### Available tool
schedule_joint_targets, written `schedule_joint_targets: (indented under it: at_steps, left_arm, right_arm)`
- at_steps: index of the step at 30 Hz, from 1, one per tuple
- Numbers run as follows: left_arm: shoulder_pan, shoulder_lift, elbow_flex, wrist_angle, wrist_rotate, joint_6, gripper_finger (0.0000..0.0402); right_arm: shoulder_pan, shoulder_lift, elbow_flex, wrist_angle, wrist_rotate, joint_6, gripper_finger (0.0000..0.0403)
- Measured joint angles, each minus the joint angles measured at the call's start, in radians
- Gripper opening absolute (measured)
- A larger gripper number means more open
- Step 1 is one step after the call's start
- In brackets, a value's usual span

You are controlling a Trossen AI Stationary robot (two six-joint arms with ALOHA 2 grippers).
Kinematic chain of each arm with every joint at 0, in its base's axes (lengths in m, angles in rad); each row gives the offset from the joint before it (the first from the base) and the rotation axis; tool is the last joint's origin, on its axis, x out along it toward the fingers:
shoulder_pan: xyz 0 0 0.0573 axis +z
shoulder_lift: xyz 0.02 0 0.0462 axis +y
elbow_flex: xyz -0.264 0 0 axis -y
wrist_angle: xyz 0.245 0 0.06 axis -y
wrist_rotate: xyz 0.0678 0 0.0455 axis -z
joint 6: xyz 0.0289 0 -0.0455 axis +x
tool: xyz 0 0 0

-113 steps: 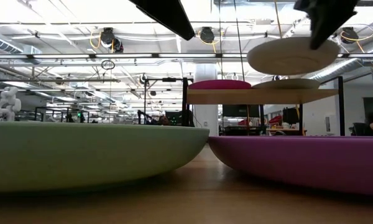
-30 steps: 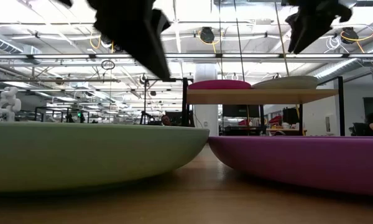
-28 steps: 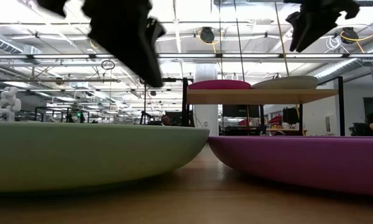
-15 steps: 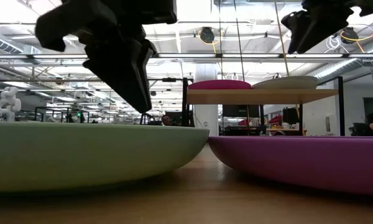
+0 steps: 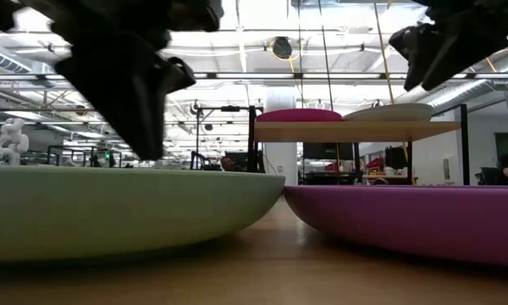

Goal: Place and stack plates onto a shelf
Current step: Stack the green plate on top of the pink plate on the shelf

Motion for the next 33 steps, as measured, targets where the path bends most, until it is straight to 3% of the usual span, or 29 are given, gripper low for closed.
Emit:
schedule_joint_targets:
  at_steps: [14,21,26,28,33]
  left_arm:
    - [-0.212,0.0,0.006,-0.094,0.074,-0.01,0.007]
    - [-0.273,-0.004,0.006,-0.128,0.079,-0.051,0.007]
    - [-0.339,-0.004,0.006,-0.121,0.08,0.078,0.007]
    - [-0.365,-0.004,0.006,-0.115,0.053,0.13,0.007]
    - [-0.412,-0.002,0.006,-0.101,-0.149,0.193,0.0074]
  right_arm:
    - [0.043,0.033,-0.128,0.208,-0.004,0.062,0.0138]
    - [0.043,0.034,-0.175,0.286,-0.029,0.065,0.0118]
    - [0.043,0.034,-0.197,0.322,-0.028,0.068,0.01]
    - [0.043,0.033,-0.2,0.323,-0.029,0.068,0.0095]
    - [0.043,0.033,-0.2,0.33,-0.028,0.066,0.0087]
